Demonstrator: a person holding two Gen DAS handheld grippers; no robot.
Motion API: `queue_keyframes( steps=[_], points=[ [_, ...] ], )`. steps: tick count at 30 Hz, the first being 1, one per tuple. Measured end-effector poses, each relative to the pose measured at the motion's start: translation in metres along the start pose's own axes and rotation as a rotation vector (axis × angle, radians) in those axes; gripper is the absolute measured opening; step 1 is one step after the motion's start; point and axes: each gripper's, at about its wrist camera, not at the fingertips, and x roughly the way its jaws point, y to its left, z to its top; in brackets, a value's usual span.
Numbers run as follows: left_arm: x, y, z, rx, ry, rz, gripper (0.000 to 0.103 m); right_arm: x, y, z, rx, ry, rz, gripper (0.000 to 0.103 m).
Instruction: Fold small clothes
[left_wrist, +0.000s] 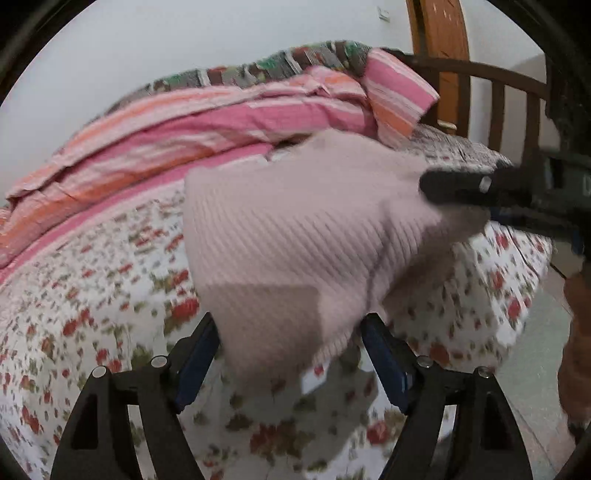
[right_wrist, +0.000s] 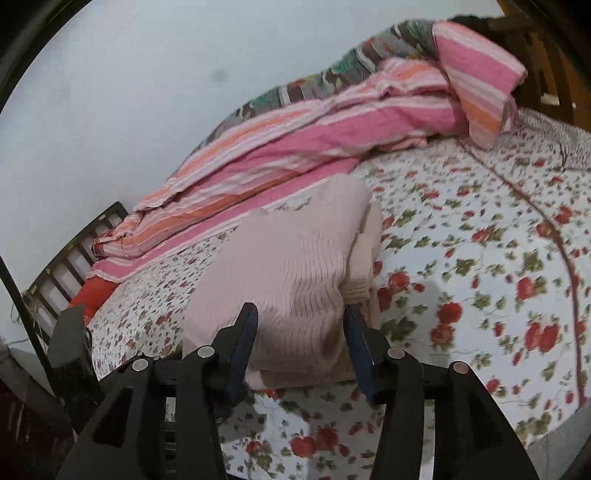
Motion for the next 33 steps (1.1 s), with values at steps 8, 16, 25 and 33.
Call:
queue_keyframes(
  steps=[8,16,25,33],
  points=[
    [-0.016,0.063,-0.01,-0.21,-0.059,-0.199,0.02,-0.003,-0.017,0.002,0.017,-0.028,-0.003,0.005],
    [-0.032,0.075,-0.026,-0.233,-0.061,-0.235,0.029,0.007,-0.019,-0.01,0.027,0.005,-0.044,0.012],
    [-0.031,0.07,-0.025,-0.203,-0.049,-0.22,0.061,-0.002,-0.011,-0.008,0.009,-0.008,0.006,0.029],
    [-0.009,0.028,-0.015,-0.055,-0.039,-0.071,0.038,-0.002,0.0,-0.019,-0.016,0.009,0.05,0.045]
  ],
)
